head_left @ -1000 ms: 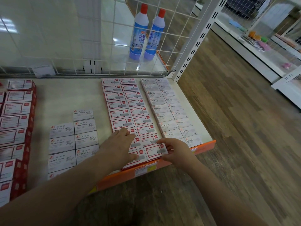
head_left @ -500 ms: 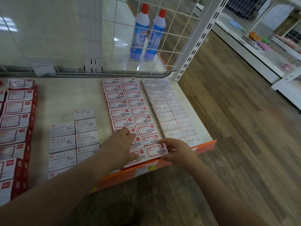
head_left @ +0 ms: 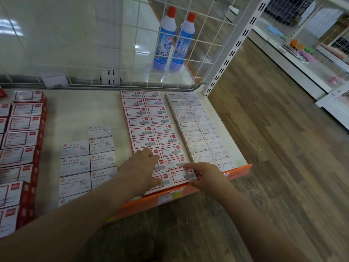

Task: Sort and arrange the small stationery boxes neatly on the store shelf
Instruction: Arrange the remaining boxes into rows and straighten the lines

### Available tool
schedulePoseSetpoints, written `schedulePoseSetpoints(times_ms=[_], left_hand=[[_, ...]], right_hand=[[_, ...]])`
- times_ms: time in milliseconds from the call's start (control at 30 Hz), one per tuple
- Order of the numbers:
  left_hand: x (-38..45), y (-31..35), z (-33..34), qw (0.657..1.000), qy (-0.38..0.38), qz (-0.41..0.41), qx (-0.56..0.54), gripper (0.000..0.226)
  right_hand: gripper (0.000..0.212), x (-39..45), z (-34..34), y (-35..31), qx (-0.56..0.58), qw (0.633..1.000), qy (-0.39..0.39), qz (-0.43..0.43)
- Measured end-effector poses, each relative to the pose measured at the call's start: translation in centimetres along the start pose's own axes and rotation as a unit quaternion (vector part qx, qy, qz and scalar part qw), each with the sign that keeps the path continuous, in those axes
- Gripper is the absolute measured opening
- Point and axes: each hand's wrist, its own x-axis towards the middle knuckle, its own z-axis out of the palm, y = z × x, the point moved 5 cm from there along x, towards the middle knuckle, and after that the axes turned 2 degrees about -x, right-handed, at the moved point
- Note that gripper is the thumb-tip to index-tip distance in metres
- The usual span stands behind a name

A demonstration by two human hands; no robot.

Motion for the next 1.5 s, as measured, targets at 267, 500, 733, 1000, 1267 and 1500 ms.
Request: schedulePoseSetpoints(times_ms=[267, 500, 733, 1000, 1267, 1500], left_hand=[[0.1, 0.0, 0.0, 1.000, 0.007, 0.004, -0.005, 0.072], [-0.7, -1.0, -1.0, 0.998, 0.041, -0.008, -0.048, 0.061], [-2.7, -4.2, -3.7, 0.990, 0.103, -0.055, -0.083, 0.050], [-7.4, -12.3, -8.2, 0.968, 0.178, -0.167, -0.063, 0.043], [-11.1, -20.2, -11.6, 0.938, 0.196, -0.273, -0.081, 0.042], [-10.8, -24.0, -11.1, 0.939, 0.125, -0.299, -0.118, 0.045]], right_hand=[[0.048, -0.2, 0.0, -0.3, -0.016, 1.000, -0.002, 0.001], [0.064, -0.7, -1.4, -0.8, -0.029, 1.000, 0.010, -0.007], [0.053, 0.3, -2.5, -3.3, 0.006, 0.998, 0.053, -0.031], [0.031, 3.8, -0.9, -10.7, -0.037, 0.988, 0.108, -0.102], [0.026, 7.4, 1.4, -19.5, -0.060, 0.972, 0.108, -0.198], [0.029, 11.4, 2.9, -27.0, -0.072, 0.960, 0.081, -0.257]])
